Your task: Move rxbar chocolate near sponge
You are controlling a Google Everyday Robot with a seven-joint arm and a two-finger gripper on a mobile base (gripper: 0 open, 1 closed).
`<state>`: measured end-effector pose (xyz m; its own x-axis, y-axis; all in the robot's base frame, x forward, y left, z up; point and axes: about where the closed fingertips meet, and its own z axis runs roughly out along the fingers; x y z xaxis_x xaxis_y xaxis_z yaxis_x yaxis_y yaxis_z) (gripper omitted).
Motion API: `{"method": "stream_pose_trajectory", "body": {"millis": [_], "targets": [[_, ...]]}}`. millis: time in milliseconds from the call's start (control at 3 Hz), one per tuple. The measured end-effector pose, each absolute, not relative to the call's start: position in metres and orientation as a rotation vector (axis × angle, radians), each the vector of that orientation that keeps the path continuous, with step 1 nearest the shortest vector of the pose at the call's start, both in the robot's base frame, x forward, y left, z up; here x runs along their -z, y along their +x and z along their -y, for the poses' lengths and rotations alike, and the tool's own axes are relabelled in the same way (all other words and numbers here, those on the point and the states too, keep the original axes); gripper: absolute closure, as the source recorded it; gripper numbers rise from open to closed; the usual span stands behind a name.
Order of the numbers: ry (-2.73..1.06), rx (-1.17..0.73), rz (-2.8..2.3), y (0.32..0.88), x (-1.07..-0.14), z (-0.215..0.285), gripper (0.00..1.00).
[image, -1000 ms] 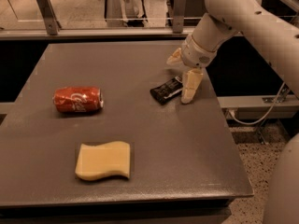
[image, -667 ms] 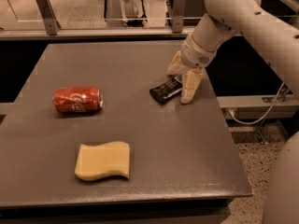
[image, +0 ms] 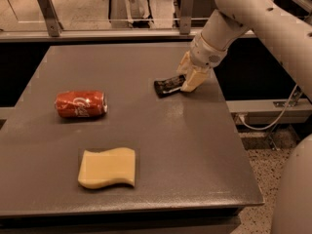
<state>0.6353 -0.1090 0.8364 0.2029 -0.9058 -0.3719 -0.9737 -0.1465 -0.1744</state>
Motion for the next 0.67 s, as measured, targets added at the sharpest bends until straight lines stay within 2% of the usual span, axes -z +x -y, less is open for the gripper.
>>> {"method": "stream_pose_trajectory", "body": {"millis": [333,667], "targets": [[-2.112,-0.258,-1.702,0.631,-0.845,0.098,1.00],[-2.149,-0.249,-1.610,0.615,-0.868,0.084,1.00]]}}
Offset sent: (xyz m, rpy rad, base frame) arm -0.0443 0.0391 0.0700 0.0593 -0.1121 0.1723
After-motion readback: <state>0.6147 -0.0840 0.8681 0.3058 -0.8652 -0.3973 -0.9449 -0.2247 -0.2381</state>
